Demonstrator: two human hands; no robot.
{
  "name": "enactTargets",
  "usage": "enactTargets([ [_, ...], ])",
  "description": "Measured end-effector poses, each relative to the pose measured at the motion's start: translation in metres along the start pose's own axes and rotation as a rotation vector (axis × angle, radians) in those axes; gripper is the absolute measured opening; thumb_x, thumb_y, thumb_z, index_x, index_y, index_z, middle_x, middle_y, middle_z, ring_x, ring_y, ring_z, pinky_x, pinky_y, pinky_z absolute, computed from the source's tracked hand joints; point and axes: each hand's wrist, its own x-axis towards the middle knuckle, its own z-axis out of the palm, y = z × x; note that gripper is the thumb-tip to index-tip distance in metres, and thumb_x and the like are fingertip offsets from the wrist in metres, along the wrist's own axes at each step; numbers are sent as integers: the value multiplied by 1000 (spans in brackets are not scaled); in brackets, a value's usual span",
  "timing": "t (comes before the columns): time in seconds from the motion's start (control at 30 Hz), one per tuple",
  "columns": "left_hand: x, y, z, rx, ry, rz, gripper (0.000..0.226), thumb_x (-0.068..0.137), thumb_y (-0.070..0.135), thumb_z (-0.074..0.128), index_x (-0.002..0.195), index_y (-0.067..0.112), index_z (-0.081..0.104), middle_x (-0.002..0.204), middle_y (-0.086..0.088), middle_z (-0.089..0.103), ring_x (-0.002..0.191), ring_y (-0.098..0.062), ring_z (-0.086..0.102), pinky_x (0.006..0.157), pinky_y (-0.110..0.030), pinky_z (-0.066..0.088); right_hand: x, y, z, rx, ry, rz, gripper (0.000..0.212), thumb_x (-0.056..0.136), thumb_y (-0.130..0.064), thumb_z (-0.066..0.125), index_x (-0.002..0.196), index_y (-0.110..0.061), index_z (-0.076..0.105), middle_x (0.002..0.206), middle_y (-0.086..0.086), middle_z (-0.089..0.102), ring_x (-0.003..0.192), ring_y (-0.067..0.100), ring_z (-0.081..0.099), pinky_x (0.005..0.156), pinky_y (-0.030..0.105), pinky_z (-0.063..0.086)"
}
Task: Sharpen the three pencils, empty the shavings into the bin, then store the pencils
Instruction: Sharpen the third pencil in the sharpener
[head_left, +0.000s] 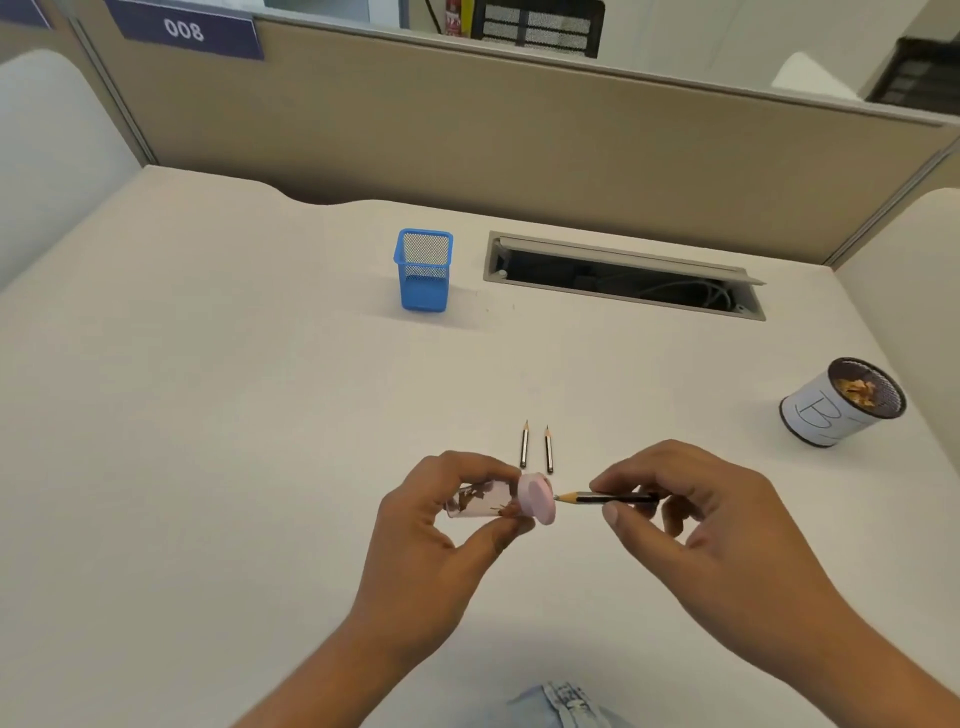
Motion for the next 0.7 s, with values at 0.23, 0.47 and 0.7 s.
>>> enactTargets([
  [0.23,-1,4,6,19,-22,41,32,73,12,86,93,33,71,94,15,72,90,-10,62,73,-6,38,-10,0,-6,-177,52,-107,24,80,-12,77,90,-34,74,83,-18,65,79,0,58,51,6,39],
  [0.47,-5,5,7,10,-21,53,39,73,5,85,93,35,70,94,13,72,94,-14,65,76,-8,42,-14,3,-8,-285,52,-152,23,82,-13,77,94,-32,73,85,-20,63,81,3,57,57,12,43],
  [0.7,-7,8,10,3,-30,69,30,73,18,82,93,37,70,95,14,71,95,-14,64,77,-9,43,-13,1,-7,-289,20,-173,24,81,-11,78,93,-31,74,85,-21,63,80,-3,55,58,4,38],
])
